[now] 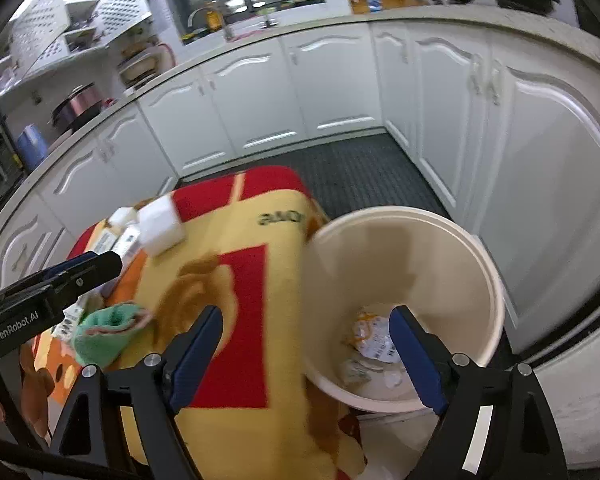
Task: Collect trash
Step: 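Grasp a white foam block with the left tool while the right tool grasps another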
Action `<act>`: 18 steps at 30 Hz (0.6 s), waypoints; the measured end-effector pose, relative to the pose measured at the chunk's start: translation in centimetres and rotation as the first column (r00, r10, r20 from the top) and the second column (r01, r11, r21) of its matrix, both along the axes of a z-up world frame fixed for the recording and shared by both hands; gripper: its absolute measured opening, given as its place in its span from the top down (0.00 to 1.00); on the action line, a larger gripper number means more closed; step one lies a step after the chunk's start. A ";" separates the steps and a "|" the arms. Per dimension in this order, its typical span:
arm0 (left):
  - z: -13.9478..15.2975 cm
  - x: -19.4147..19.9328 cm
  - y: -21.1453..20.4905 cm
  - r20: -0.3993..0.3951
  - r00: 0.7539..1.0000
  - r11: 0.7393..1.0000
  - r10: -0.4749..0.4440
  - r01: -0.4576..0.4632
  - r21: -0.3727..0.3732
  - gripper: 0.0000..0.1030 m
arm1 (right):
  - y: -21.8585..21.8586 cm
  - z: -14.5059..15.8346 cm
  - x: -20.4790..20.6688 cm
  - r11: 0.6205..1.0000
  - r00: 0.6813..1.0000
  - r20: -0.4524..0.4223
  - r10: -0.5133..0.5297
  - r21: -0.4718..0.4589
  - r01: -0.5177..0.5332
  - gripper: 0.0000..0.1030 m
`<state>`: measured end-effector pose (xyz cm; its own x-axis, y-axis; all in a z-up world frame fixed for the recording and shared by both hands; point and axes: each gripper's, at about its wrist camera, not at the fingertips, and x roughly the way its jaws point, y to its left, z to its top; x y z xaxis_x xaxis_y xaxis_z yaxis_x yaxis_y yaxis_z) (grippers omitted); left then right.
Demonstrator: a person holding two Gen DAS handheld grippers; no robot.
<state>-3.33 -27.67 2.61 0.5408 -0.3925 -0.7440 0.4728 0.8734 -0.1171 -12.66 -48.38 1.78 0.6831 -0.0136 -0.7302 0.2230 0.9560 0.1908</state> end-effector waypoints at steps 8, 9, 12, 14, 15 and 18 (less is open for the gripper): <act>1.7 2.3 6.8 0.029 0.995 0.995 0.099 -0.100 0.029 0.49 | 4.1 0.1 3.1 0.995 0.995 -0.006 0.099 0.007 -0.099 0.19; 1.8 2.9 7.9 0.029 0.993 0.993 0.113 -0.114 0.033 0.49 | 4.6 0.1 3.6 0.994 0.994 -0.009 0.111 0.002 -0.111 0.19; 2.1 4.4 10.1 0.019 0.989 0.989 0.145 -0.146 0.035 0.49 | 6.3 0.0 5.3 0.988 0.988 -0.022 0.155 -0.006 -0.155 0.18; 2.2 5.8 11.5 0.004 0.988 0.987 0.156 -0.156 0.035 0.47 | 7.3 -0.1 6.7 0.984 0.983 -0.035 0.180 -0.009 -0.180 0.16; 2.2 6.5 12.0 -0.002 0.987 0.986 0.161 -0.160 0.034 0.47 | 7.9 -0.3 7.6 0.981 0.980 -0.044 0.194 -0.010 -0.195 0.15; 2.1 9.1 13.0 -0.033 0.986 0.986 0.166 -0.165 0.039 0.44 | 9.2 -0.5 9.6 0.973 0.972 -0.056 0.229 -0.013 -0.230 0.15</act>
